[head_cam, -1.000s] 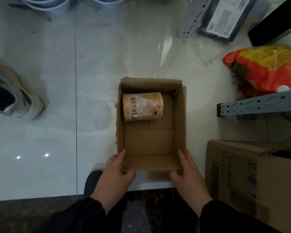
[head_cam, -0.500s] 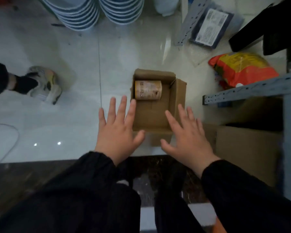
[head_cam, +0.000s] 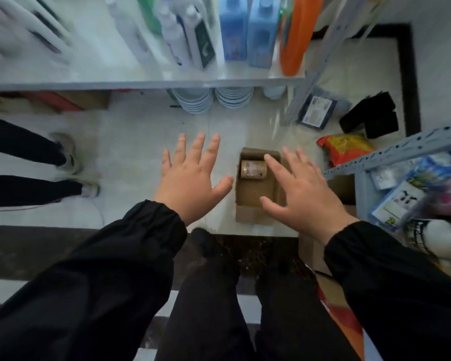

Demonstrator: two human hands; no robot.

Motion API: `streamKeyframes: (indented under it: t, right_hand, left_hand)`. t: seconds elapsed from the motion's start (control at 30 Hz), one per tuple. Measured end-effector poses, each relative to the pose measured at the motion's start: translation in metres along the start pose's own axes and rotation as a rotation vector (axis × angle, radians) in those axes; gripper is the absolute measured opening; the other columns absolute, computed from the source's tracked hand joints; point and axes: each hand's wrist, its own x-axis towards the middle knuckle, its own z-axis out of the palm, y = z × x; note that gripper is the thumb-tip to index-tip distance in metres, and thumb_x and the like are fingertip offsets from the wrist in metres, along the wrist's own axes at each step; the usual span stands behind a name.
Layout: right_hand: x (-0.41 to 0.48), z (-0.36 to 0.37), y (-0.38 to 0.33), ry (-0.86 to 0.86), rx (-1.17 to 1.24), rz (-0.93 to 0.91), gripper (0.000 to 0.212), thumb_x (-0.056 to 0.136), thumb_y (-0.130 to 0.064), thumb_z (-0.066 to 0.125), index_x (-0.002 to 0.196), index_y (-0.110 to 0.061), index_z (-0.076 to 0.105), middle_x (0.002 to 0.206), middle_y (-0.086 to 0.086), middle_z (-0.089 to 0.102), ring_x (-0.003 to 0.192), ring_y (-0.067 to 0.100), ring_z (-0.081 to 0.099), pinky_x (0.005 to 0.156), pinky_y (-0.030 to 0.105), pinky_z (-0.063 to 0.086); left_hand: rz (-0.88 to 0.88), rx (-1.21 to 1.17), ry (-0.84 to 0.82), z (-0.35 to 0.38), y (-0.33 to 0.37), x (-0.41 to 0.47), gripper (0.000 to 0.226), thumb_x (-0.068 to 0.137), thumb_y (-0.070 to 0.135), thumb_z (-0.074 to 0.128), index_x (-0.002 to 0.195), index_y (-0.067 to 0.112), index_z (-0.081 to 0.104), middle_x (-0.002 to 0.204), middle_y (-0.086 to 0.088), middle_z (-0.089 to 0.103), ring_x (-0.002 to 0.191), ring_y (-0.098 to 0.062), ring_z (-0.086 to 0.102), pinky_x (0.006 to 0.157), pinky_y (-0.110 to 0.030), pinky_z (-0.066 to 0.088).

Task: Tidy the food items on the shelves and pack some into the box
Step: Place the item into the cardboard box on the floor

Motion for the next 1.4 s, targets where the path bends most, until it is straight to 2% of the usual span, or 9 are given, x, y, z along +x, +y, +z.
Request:
streamKeyframes:
  t: [0.17, 0.27, 0.5, 0.6, 0.73, 0.93, 1.13, 1.23, 1.4]
  right_hand:
    - [-0.043, -0.074, -0.056, 0.069, 0.060, -0.023, 0.096, 0.080, -0.078, 0.030, 0.165, -0.041, 0.004, 0.175, 0.003, -0.004, 0.160, 0.022, -0.013, 0.130, 0.045, 0.002]
    - [-0.054, -0.122, -0.088, 0.114, 0.032, -0.076, 0.090, 0.092, -0.072, 0.043, 0.164, -0.042, -0.001, 0.175, 0.001, -0.006, 0.160, 0.021, -0.016, 0.131, 0.045, 0.001]
    - [-0.066, -0.198, -0.158, 0.361, 0.076, -0.043, 0.089, 0.093, -0.067, 0.051, 0.164, -0.043, 0.003, 0.175, 0.000, -0.003, 0.160, 0.019, -0.014, 0.131, 0.045, 0.001]
    - [-0.076, -0.207, -0.183, 0.456, 0.132, 0.056, 0.088, 0.095, -0.062, 0.053, 0.165, -0.041, 0.004, 0.175, -0.002, -0.004, 0.160, 0.017, -0.015, 0.131, 0.045, 0.000]
    - [-0.097, -0.196, -0.204, 0.515, 0.165, 0.191, 0.087, 0.096, -0.061, 0.054, 0.165, -0.041, 0.004, 0.175, 0.000, -0.005, 0.160, 0.018, -0.016, 0.130, 0.045, -0.002]
    - [-0.168, -0.163, -0.205, 0.571, 0.185, 0.455, 0.086, 0.097, -0.062, 0.051, 0.165, -0.039, 0.004, 0.175, 0.002, -0.006, 0.159, 0.022, -0.018, 0.129, 0.047, -0.003]
    - [-0.264, -0.117, -0.199, 0.617, 0.066, 0.705, 0.085, 0.097, -0.068, 0.042, 0.165, -0.040, -0.002, 0.175, 0.004, -0.008, 0.158, 0.026, -0.021, 0.127, 0.049, -0.005]
    - [-0.315, -0.093, -0.205, 0.678, 0.112, 0.806, 0.086, 0.097, -0.069, 0.040, 0.165, -0.040, -0.003, 0.175, 0.002, -0.008, 0.158, 0.024, -0.022, 0.128, 0.048, -0.003]
    - [-0.415, -0.029, -0.231, 0.726, 0.185, 0.979, 0.087, 0.098, -0.070, 0.040, 0.165, -0.036, -0.003, 0.175, 0.003, -0.010, 0.159, 0.025, -0.021, 0.129, 0.047, -0.004]
  left_hand:
    - [0.017, 0.097, 0.063, -0.107, -0.012, -0.062, 0.091, 0.085, 0.078, 0.011, 0.162, 0.038, -0.015, 0.175, 0.002, -0.005, 0.160, -0.030, -0.012, 0.127, -0.058, -0.003]
    - [0.041, 0.139, 0.129, -0.162, -0.024, -0.089, 0.095, 0.076, 0.079, 0.000, 0.161, 0.040, -0.017, 0.174, 0.004, -0.007, 0.159, -0.028, -0.014, 0.128, -0.057, -0.004]
    - [0.074, -0.108, 0.256, -0.254, -0.062, -0.097, 0.101, 0.073, 0.083, 0.011, 0.164, 0.041, -0.006, 0.175, 0.004, -0.002, 0.160, -0.027, -0.006, 0.129, -0.053, 0.005]
    - [0.183, -0.080, 0.278, -0.272, -0.064, -0.086, 0.090, 0.090, 0.077, 0.027, 0.164, 0.038, -0.005, 0.175, 0.002, 0.000, 0.160, -0.030, -0.005, 0.129, -0.053, 0.004]
    - [0.367, 0.072, 0.301, -0.281, -0.050, -0.078, 0.086, 0.094, 0.076, 0.020, 0.165, 0.035, -0.006, 0.174, 0.002, -0.008, 0.160, -0.029, -0.012, 0.129, -0.053, 0.001]
    - [0.636, 0.092, 0.233, -0.271, -0.002, -0.097, 0.101, 0.076, 0.082, 0.000, 0.165, 0.035, -0.004, 0.175, 0.001, -0.001, 0.160, -0.030, -0.008, 0.129, -0.055, 0.006]
    - [0.904, 0.182, 0.174, -0.240, 0.058, -0.159, 0.084, 0.097, 0.073, 0.023, 0.165, 0.034, -0.008, 0.174, 0.002, -0.007, 0.160, -0.027, -0.014, 0.128, -0.054, -0.002]
    - [1.026, 0.247, 0.170, -0.223, 0.082, -0.199, 0.090, 0.089, 0.079, 0.009, 0.165, 0.034, -0.008, 0.174, 0.001, -0.008, 0.160, -0.028, -0.014, 0.128, -0.054, -0.002]
    - [1.223, 0.297, 0.152, -0.182, 0.113, -0.282, 0.089, 0.091, 0.078, 0.007, 0.165, 0.032, -0.010, 0.173, 0.002, -0.017, 0.159, -0.026, -0.019, 0.128, -0.052, -0.004]
